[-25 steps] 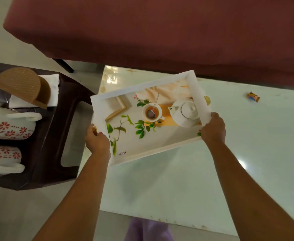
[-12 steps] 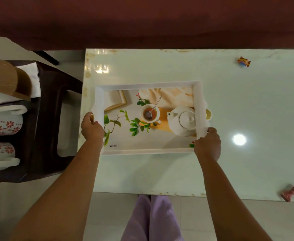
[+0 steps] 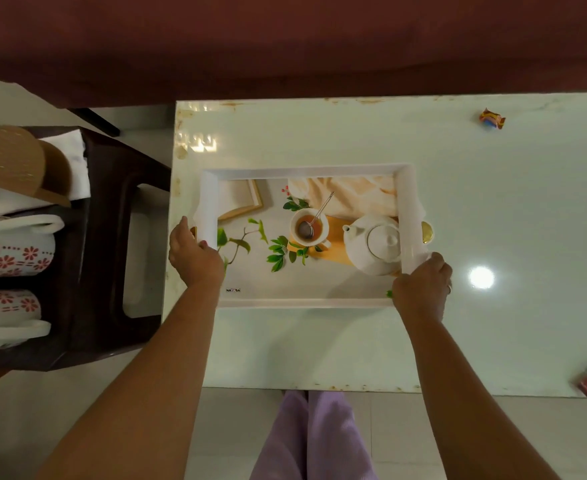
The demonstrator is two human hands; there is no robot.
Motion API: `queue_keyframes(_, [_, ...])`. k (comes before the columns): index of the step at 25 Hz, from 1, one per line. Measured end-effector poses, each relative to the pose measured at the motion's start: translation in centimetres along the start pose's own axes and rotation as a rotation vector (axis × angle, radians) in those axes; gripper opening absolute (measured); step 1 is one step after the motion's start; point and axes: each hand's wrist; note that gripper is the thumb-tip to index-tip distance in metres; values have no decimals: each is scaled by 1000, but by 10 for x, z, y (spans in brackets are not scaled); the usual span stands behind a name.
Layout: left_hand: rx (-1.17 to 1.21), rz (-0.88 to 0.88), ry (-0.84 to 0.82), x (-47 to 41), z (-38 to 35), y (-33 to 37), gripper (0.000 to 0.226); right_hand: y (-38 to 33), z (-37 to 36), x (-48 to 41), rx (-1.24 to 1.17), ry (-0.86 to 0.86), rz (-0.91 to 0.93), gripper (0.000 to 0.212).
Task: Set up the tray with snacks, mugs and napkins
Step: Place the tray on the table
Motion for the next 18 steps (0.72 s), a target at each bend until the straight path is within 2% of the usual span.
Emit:
queue_keyframes(3, [-219, -188, 16, 18, 7, 7, 71, -26, -5, 22, 116, 100, 197, 82])
queue_keyframes(6, [-348, -356, 20, 38, 27, 19, 80, -68, -14, 57, 226, 113, 481, 88])
queue_keyframes(10, [-345, -309, 98, 50, 76, 31, 80, -129, -18, 118, 209, 59, 792, 86])
queue_keyframes(13, [-329, -277, 205, 51, 117, 25, 76, -156, -27, 158, 178, 21, 877, 86])
queue_keyframes(15, [-255, -233, 266, 44, 156, 8, 69, -179, -40, 193, 144, -49, 957, 85])
queue_keyframes(18, [-16, -258, 258, 28, 199, -11, 57, -214, -68, 244, 71, -155, 1038, 80])
Point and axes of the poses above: each hand's wrist, its own x-axis away from the middle knuckle, its own z-axis out of the back of the hand, y = z × x, and after that the axes turned 1 degree about x, right-handed
